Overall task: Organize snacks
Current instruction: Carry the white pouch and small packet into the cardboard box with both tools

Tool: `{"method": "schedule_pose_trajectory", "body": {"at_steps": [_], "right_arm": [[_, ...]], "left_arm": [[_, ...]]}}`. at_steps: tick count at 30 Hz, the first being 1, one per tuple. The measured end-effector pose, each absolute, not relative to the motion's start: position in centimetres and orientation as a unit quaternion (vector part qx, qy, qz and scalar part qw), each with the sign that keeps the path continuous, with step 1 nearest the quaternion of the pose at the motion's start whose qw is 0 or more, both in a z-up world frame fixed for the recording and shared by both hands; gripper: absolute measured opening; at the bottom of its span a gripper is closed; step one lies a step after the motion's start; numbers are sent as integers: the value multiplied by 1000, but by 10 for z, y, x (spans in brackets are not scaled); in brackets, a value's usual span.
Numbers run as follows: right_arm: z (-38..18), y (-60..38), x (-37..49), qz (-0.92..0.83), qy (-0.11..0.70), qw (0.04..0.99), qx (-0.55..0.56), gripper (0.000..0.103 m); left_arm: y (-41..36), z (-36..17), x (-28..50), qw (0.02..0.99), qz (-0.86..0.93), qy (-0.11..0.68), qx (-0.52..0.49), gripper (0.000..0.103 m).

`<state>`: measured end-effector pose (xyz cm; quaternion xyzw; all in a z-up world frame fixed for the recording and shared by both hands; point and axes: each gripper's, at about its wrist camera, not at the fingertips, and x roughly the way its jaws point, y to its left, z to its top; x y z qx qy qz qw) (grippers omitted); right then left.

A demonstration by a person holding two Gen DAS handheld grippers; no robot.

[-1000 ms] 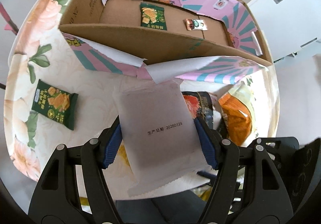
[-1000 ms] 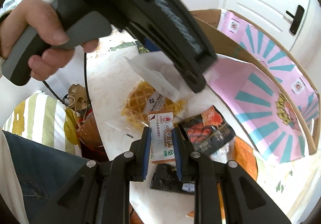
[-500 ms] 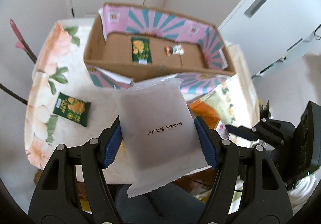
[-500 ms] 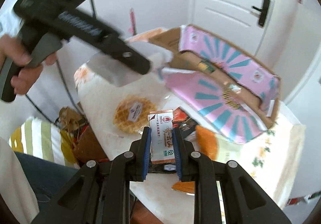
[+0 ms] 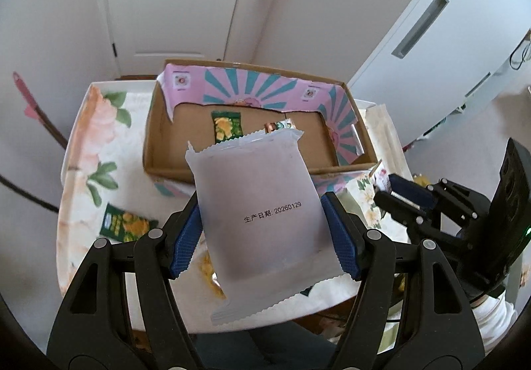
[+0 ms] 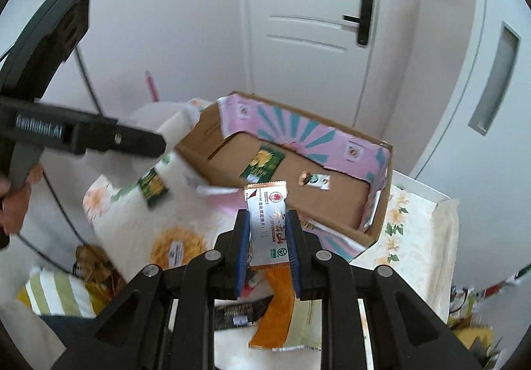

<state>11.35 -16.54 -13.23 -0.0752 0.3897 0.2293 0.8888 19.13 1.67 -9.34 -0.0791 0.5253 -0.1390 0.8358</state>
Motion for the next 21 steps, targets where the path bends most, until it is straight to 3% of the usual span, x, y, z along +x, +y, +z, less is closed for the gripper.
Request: {"method": "schedule_pose_trajectory", "body": {"at_steps": [19,20,21], "right_arm": [[-150,-162,216,125,445,886,49,20],[-153,-162,219,122,448,884,53,20],[-155,-163,222,118,451,883,55,20]], "left_arm": [[-26,-175,318,809,-201,552,23,67],[-29,-176,320,813,-201,545,35,74],[-33,-177,321,817,-192,540,59,91]]}}
